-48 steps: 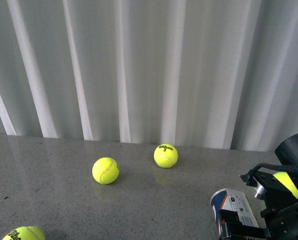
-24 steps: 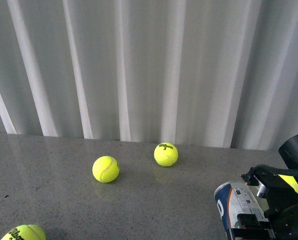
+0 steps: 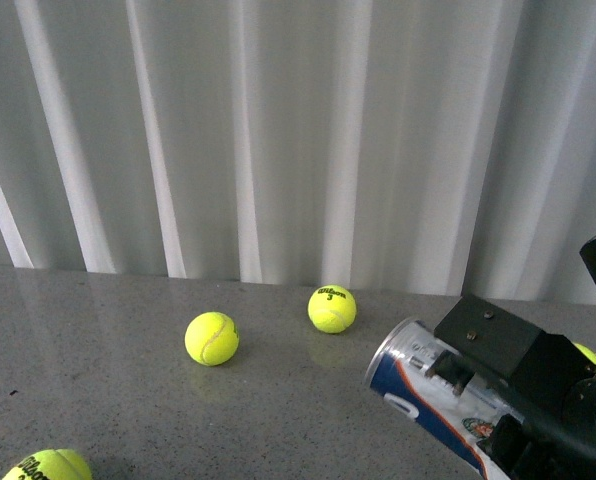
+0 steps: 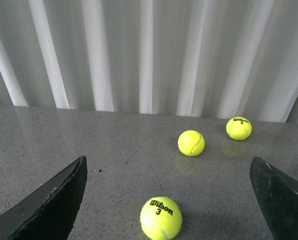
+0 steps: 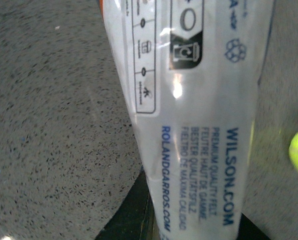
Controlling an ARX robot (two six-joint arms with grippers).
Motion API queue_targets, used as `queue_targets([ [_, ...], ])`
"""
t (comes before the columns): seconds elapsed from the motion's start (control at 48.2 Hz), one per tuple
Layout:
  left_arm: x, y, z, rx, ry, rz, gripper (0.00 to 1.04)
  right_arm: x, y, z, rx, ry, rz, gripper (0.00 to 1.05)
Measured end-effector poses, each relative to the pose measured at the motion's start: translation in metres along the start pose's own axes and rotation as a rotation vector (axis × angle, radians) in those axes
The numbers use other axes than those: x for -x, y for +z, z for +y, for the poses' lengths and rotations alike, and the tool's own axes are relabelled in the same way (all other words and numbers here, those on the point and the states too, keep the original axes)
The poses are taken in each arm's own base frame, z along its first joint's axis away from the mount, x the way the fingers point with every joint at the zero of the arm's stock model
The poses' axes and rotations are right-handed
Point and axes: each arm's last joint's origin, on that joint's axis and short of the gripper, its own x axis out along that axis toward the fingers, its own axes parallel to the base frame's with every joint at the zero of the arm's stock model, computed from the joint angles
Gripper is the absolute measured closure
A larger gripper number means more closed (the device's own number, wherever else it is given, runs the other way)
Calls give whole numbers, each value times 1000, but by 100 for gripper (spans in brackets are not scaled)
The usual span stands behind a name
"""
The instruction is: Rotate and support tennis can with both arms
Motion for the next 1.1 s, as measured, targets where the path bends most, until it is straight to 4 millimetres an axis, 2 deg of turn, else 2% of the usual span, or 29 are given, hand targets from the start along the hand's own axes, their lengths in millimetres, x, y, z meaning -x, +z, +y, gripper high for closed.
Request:
queue_targets([
  [0.125, 0, 0, 0, 0, 0, 0, 7, 2, 0, 7, 263, 9, -25, 93],
  [0.374, 0, 0, 0, 0, 0, 0, 7, -6, 4, 21, 559, 98, -54, 97],
  [0.581, 0, 0, 0, 0, 0, 0, 7, -23, 13, 31, 622, 166, -98, 99],
  [0.768, 0, 0, 0, 0, 0, 0, 7, -41, 5, 42, 636, 209, -65, 99],
  [1.017, 0, 0, 0, 0, 0, 0, 7, -47, 5, 45, 653, 192, -84, 99],
  [1.038, 0, 0, 0, 0, 0, 0, 7, -47, 5, 45, 656, 193, -84, 98],
  [1.1, 0, 0, 0, 0, 0, 0, 7, -48, 4, 45, 656, 192, -81, 86],
])
